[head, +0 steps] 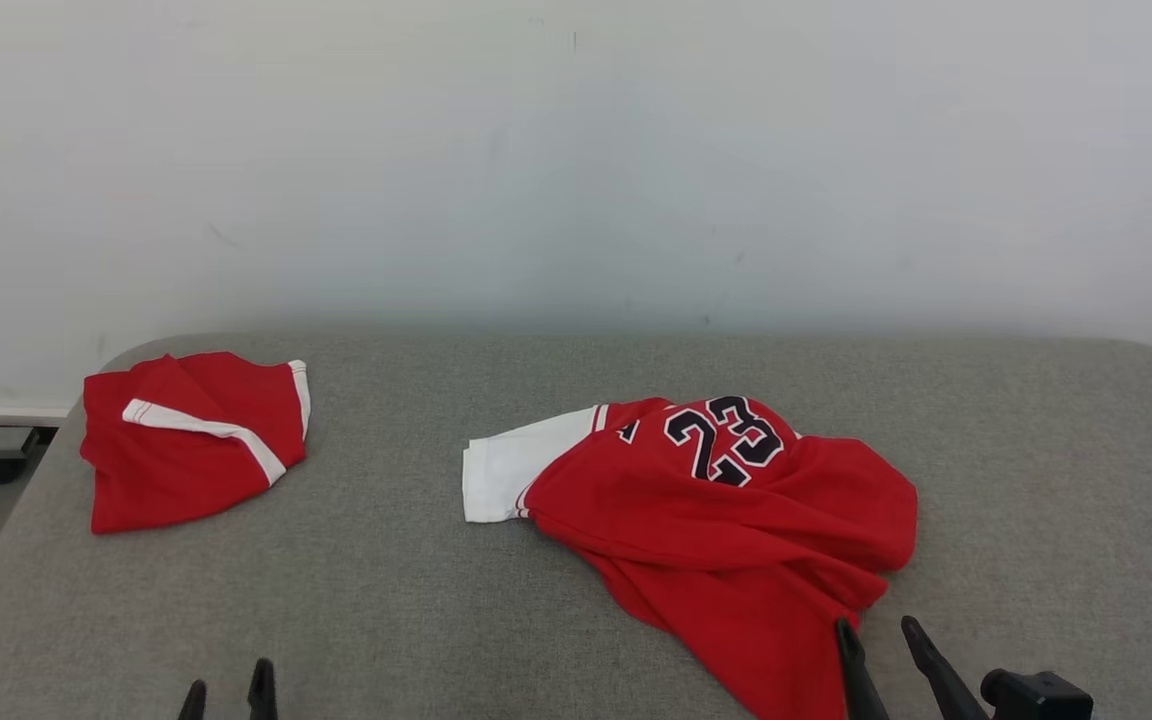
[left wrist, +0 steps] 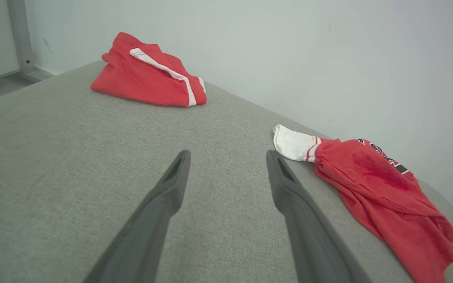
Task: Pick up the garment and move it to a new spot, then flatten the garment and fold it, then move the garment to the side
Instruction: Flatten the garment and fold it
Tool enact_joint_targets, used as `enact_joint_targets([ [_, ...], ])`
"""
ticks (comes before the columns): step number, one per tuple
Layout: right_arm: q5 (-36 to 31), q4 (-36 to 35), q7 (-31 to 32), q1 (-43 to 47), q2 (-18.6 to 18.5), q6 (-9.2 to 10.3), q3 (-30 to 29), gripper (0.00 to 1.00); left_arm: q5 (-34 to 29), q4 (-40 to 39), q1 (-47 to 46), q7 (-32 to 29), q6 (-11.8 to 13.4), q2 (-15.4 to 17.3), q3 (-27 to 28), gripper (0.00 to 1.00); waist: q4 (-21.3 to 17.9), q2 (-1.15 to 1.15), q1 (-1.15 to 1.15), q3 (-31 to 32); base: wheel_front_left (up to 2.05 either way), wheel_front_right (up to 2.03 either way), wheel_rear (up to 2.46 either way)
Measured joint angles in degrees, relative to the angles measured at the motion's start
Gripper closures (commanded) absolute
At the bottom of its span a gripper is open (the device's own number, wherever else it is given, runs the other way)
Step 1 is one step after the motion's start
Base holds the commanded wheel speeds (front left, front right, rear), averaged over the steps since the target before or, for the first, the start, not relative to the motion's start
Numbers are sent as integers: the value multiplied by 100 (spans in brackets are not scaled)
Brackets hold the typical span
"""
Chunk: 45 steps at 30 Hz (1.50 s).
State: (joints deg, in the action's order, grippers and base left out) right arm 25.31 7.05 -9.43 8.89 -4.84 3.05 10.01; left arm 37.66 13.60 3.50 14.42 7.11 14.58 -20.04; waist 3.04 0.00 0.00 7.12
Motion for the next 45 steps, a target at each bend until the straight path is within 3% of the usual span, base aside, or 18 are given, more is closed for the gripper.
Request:
enact_joint_targets([
  [12,0,40,87,-17,-13,4,14,0,-222,-475,513,1,1,22,553,0,-18,0,1,-12,0,0,0],
  [25,0,62,144,-37,-15,5,32,0,-861,-887,570,0,0,371,100,0,-142,0,1,-70,0,0,0],
  [45,0,75,237,-120,-19,23,55,0,-1062,-1089,600,-138,0,347,211,0,-176,0,1,-130,0,0,0],
])
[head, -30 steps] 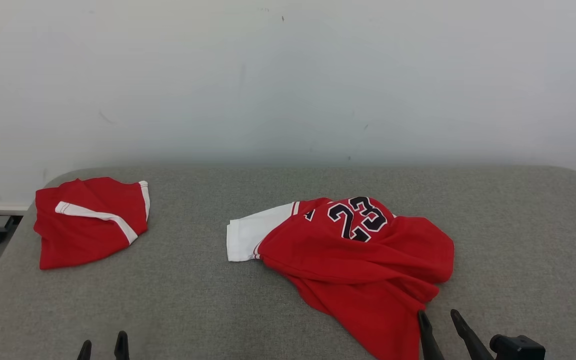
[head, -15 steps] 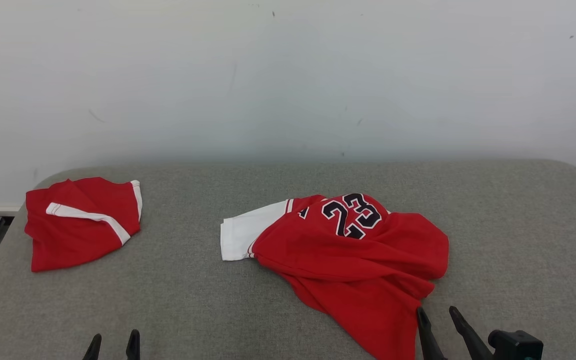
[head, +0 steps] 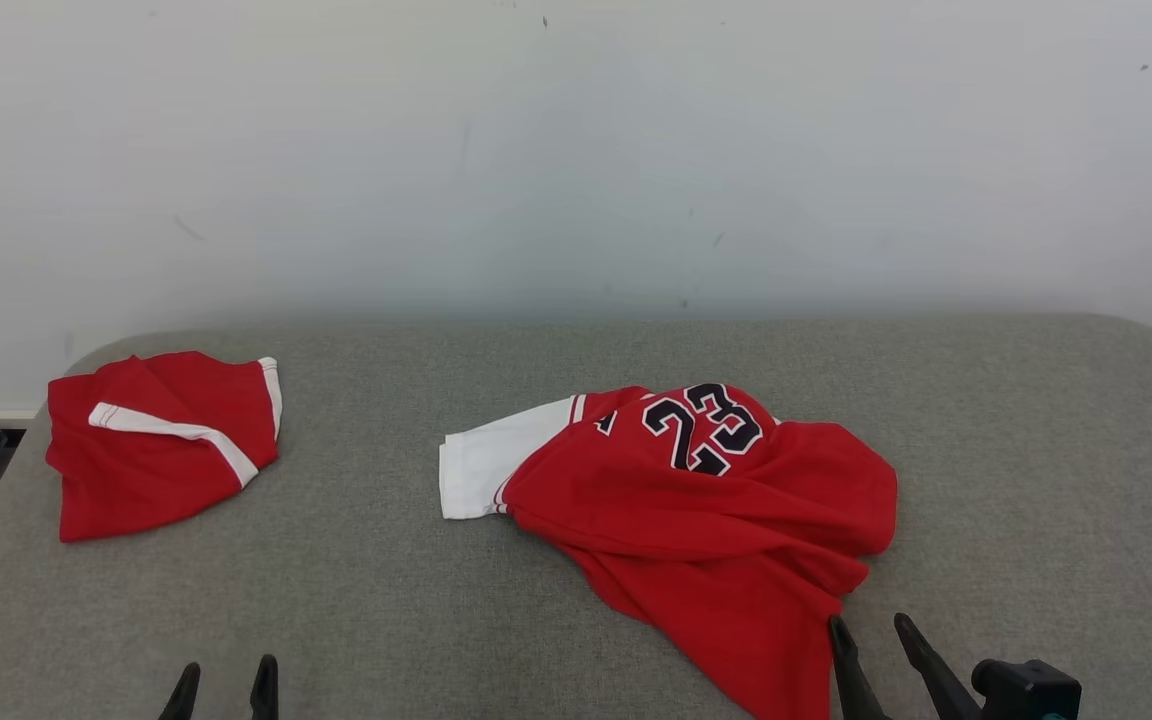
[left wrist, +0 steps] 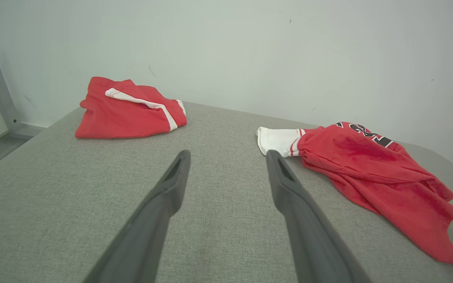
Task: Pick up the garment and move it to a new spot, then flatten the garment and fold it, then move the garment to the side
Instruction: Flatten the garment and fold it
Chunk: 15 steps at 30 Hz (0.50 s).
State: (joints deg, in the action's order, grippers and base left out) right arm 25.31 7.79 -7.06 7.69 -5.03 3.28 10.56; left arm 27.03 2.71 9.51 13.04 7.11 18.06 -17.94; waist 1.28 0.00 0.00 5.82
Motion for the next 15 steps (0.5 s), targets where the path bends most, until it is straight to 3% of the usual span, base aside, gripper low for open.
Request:
enact_joint_targets([
  [6,-1,-11,8,1,-16,1,29,0,-31,-43,73,-113,0,-8,-23,0,-14,0,0,-32,0,0,0],
  [15,151,133,661,-355,-26,178,-76,0,-37,240,-567,-782,-9,-111,-332,0,-60,0,0,-221,0,0,0],
])
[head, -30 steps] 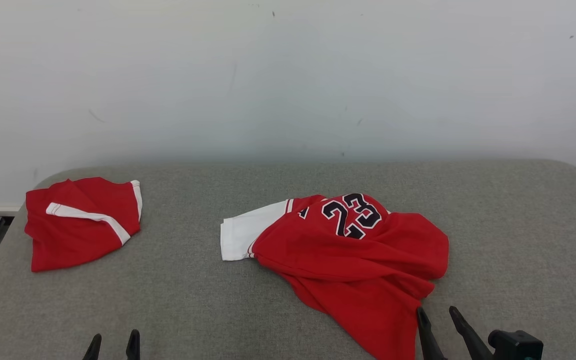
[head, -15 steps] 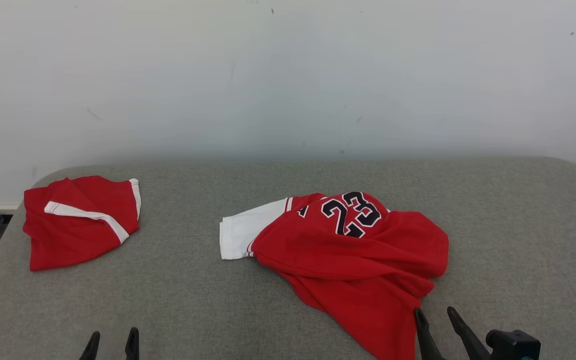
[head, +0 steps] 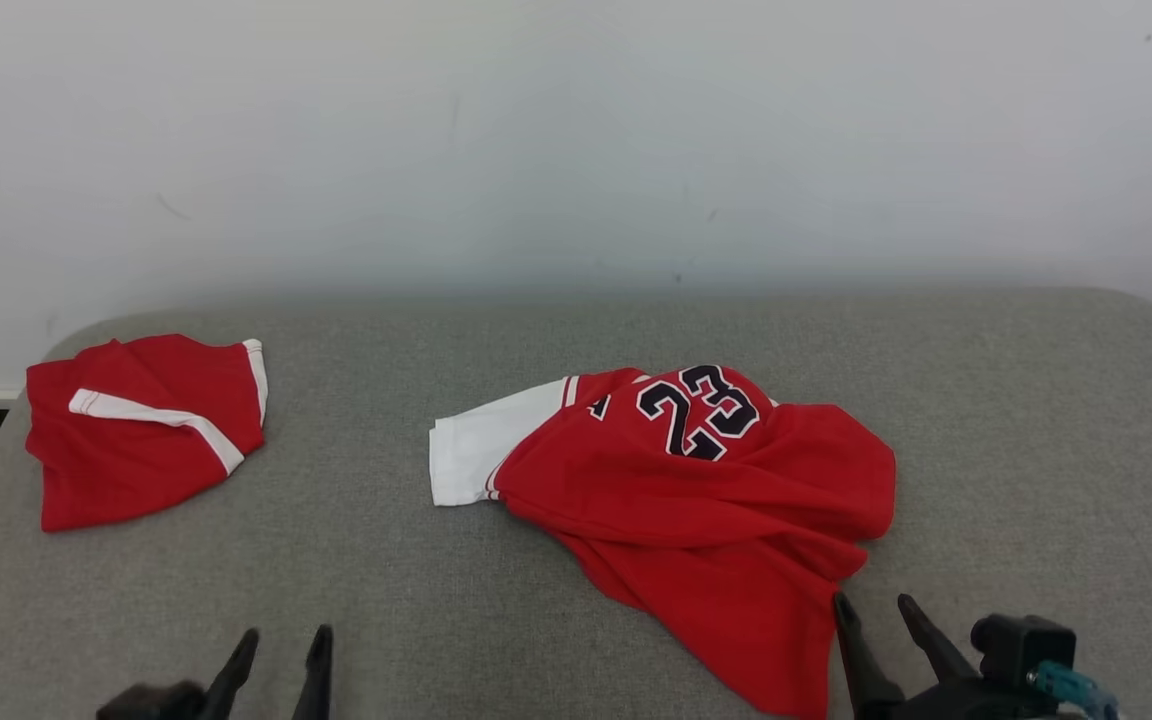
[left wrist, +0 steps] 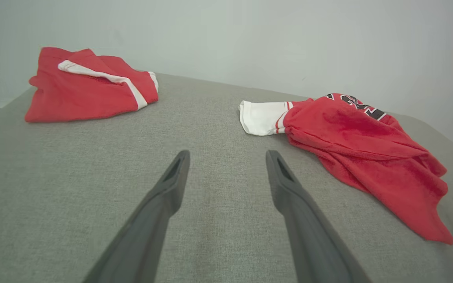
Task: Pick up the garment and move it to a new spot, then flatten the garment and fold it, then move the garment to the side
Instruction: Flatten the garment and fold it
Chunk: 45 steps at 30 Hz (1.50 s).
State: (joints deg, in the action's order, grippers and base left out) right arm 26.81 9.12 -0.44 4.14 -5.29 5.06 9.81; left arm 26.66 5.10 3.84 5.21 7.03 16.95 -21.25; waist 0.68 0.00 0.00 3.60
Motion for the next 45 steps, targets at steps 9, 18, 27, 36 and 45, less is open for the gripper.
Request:
enact_joint_targets([
  [9,288,187,1000,-806,4,62,-107,0,-155,776,-1728,-1251,-3,-71,-247,0,-46,0,0,-325,0,0,0],
  [18,344,557,1857,-1440,16,109,19,0,-215,1501,-3021,-2174,-55,-347,-488,0,-147,0,1,-746,0,0,0],
  [27,419,989,2374,-1783,82,156,131,0,-253,2267,-3744,-2684,-153,-411,-485,0,-404,-1,1,-1099,0,0,0],
  [36,711,1106,2517,-2024,182,158,155,0,-253,2732,-4137,-2876,-254,-467,-503,0,-615,-1,0,-1287,0,0,0],
  [45,904,970,2617,-2174,199,159,415,0,-327,3217,-4311,-2989,-191,-506,-431,0,-763,-1,0,-1486,0,0,0],
])
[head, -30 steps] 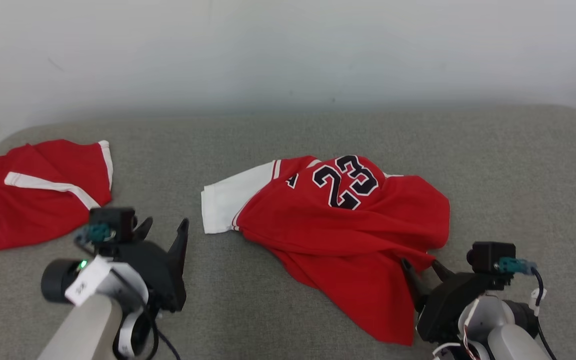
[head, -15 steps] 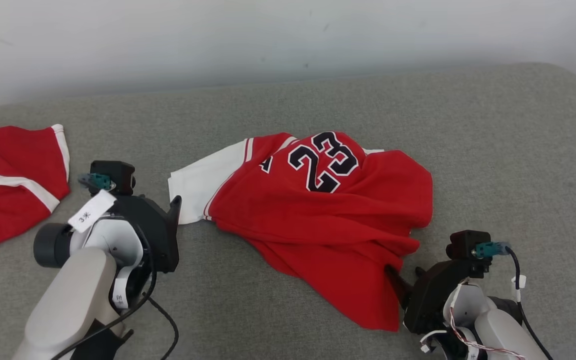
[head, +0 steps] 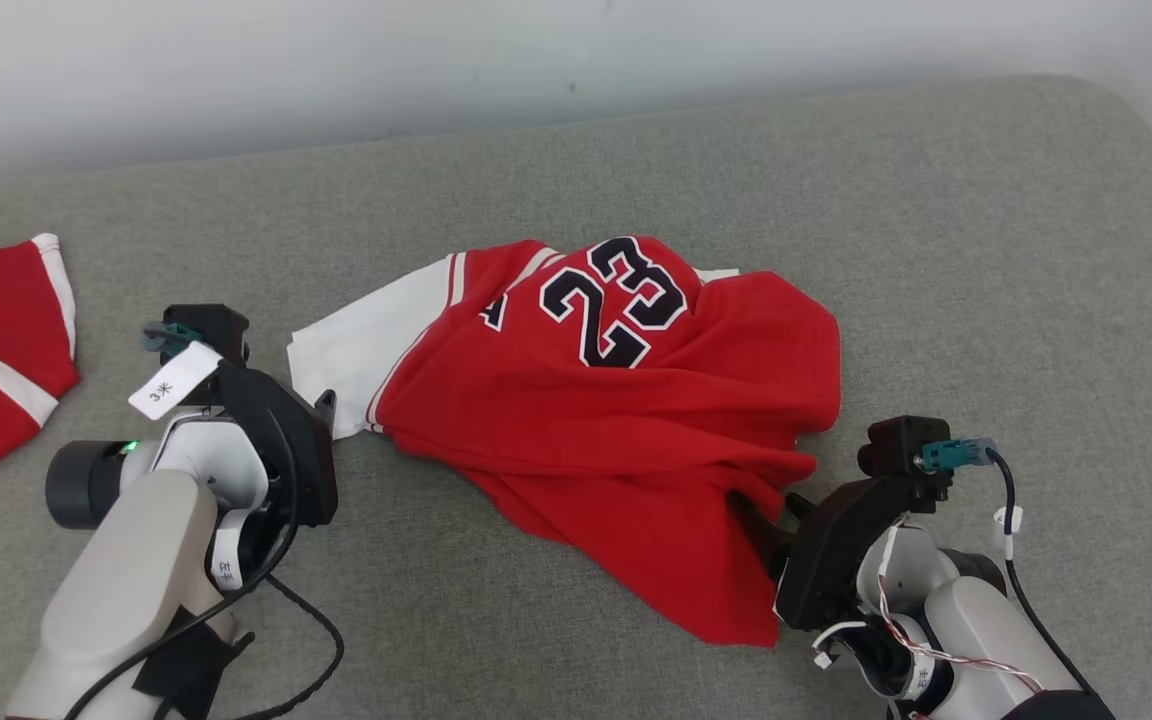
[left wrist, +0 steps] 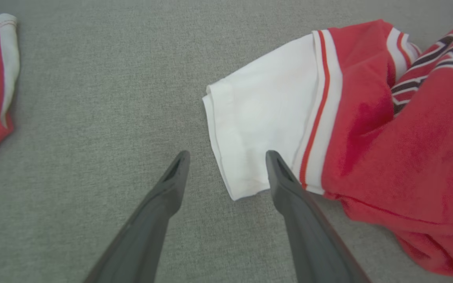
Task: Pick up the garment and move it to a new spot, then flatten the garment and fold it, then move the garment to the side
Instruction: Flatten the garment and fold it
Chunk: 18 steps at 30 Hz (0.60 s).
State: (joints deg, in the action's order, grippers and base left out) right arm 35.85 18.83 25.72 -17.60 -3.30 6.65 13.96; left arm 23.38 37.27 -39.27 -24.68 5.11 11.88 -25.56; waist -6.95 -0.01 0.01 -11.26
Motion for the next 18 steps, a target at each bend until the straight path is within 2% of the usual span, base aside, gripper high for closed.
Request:
enact_joint_targets([
  [7,212,-160,-11,-71,1,15,144,0,-1,249,-283,4,42,32,114,0,-113,0,0,-164,0,0,0],
  [10,385,-211,-54,-127,1,42,305,4,3,349,-385,20,42,35,140,0,-167,0,0,-195,0,0,0],
  [12,547,-245,-83,-175,-1,42,417,2,10,435,-385,26,42,26,142,0,-197,0,0,-205,0,0,0],
  [14,730,-303,-111,-177,-2,42,558,5,18,495,-385,31,42,30,151,0,-225,0,0,-213,0,0,0],
  [18,938,-431,-212,-187,0,42,753,5,24,657,-395,54,43,51,219,0,-289,0,0,-230,0,0,0],
])
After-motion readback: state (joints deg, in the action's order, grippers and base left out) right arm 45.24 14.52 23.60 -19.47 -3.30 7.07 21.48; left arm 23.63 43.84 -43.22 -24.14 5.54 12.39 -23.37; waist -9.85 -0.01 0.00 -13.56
